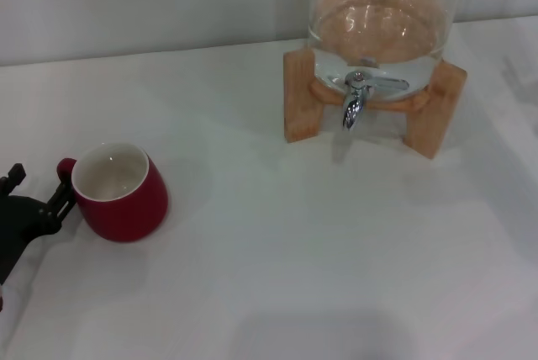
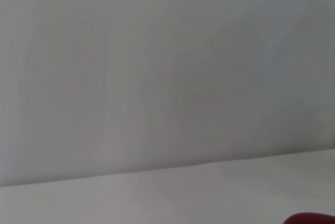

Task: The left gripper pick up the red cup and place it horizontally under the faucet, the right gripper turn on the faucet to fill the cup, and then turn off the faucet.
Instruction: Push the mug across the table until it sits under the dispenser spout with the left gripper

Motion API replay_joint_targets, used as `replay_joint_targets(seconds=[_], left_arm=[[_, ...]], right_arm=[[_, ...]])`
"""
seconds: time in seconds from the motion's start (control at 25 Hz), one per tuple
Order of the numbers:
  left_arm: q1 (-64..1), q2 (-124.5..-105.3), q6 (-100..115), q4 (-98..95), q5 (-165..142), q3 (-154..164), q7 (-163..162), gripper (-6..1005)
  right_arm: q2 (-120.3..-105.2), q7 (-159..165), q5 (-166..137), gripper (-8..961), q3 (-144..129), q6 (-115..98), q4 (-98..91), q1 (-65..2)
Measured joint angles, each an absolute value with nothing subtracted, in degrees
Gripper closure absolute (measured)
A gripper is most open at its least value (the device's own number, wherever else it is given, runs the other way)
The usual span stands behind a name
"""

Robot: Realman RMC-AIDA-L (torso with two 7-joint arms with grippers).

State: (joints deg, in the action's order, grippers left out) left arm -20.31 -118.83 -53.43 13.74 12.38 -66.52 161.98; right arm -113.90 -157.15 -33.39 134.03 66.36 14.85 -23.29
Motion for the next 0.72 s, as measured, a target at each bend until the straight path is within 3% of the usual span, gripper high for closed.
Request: replay_joint_targets(seconds=[0.6,0.72], left_arm=[[-20.7,-119.18,-53.4,14.1,12.6,-66.7,162.0,305],[-20.7,-119.21,-53.4,14.1,12.6,-66.7,162.0,429]], right_arm=[[-113.55,-157.1,-33.5,280,134.0,66.4,14.9,-23.6],[-113.55,-157.1,-33.4,280,134.0,66.4,14.9,-23.6]])
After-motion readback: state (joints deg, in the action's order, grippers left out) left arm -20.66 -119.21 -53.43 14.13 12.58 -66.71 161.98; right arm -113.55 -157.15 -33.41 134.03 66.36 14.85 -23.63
